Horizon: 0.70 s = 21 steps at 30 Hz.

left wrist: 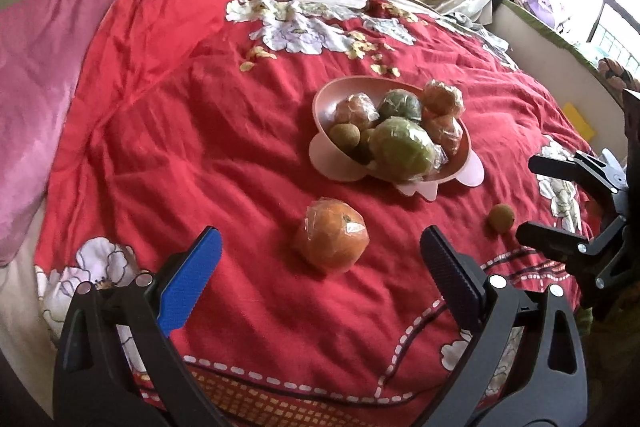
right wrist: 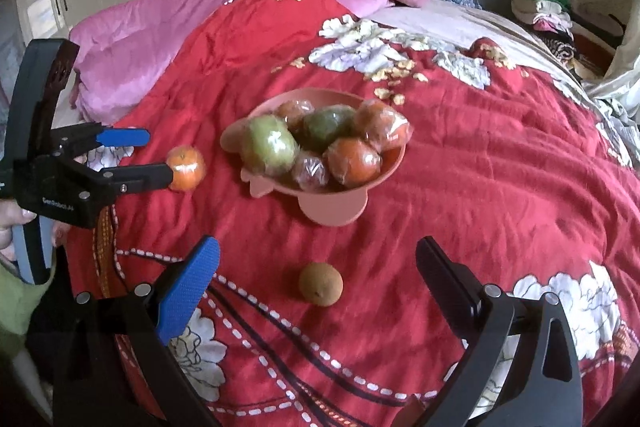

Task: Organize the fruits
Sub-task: 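Withdraw both open tools from the bowl toward the remaining fruits, then grasp the last wrapped tangerine with the left tool while the right tool grasps a brown fruit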

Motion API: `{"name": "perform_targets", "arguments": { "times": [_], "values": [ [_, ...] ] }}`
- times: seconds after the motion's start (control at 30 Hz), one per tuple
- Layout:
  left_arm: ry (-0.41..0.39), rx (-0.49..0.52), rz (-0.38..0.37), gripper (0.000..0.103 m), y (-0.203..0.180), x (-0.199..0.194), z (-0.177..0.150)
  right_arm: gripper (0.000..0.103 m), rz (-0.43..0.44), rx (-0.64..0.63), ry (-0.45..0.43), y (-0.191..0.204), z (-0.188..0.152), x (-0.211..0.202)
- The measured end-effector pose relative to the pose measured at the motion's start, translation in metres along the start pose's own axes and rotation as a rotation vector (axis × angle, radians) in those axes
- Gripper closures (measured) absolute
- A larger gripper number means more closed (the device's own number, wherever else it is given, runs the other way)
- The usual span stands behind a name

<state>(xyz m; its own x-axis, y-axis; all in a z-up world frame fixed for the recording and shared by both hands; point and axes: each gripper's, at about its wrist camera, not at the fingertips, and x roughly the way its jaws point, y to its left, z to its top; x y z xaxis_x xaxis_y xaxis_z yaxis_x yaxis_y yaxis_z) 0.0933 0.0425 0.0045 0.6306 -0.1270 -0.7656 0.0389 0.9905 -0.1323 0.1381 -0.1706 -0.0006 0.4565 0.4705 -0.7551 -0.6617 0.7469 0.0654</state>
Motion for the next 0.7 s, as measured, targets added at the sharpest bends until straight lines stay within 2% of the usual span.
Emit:
{"name": "perform_targets", "arguments": {
  "times": [0.1, 0.2, 0.23, 0.27, 0.3, 0.43, 0.53, 0.57, 0.7],
  "values": [
    [-0.002, 0.004, -0.005, 0.01, -0.001, 0.001, -0.001, 0.006, 0.0, 0.004, 0.016, -0.002, -0.005, 0.004],
    [0.0, 0.004, -0.012, 0.017, 0.0, 0.003, -0.002, 0.007, -0.007, -0.002, 0.028, 0.0, -0.009, 0.007],
    [0.002, 0.005, -0.017, 0.02, -0.001, 0.004, -0.002, 0.011, -0.006, -0.006, 0.035, 0.0, -0.011, 0.008],
    [0.001, 0.007, -0.021, 0.022, -0.001, 0.004, -0.002, 0.027, -0.003, -0.007, 0.04, 0.001, -0.012, 0.01],
    [0.001, 0.008, -0.026, 0.024, -0.001, 0.005, -0.002, 0.038, 0.002, -0.005, 0.053, 0.0, -0.013, 0.013],
    [0.004, 0.01, -0.043, 0.033, -0.002, 0.007, -0.002, 0.052, -0.005, -0.019, 0.077, 0.001, -0.016, 0.02],
    [0.01, 0.009, -0.05, 0.039, 0.0, 0.009, -0.003, 0.067, -0.031, -0.03, 0.089, 0.0, -0.018, 0.024],
    [0.011, 0.01, -0.051, 0.04, -0.001, 0.01, -0.003, 0.077, -0.034, -0.037, 0.088, 0.0, -0.018, 0.024],
    [0.021, 0.013, -0.06, 0.045, -0.001, 0.015, -0.004, 0.079, -0.036, -0.055, 0.089, 0.001, -0.019, 0.025]
  ]
}}
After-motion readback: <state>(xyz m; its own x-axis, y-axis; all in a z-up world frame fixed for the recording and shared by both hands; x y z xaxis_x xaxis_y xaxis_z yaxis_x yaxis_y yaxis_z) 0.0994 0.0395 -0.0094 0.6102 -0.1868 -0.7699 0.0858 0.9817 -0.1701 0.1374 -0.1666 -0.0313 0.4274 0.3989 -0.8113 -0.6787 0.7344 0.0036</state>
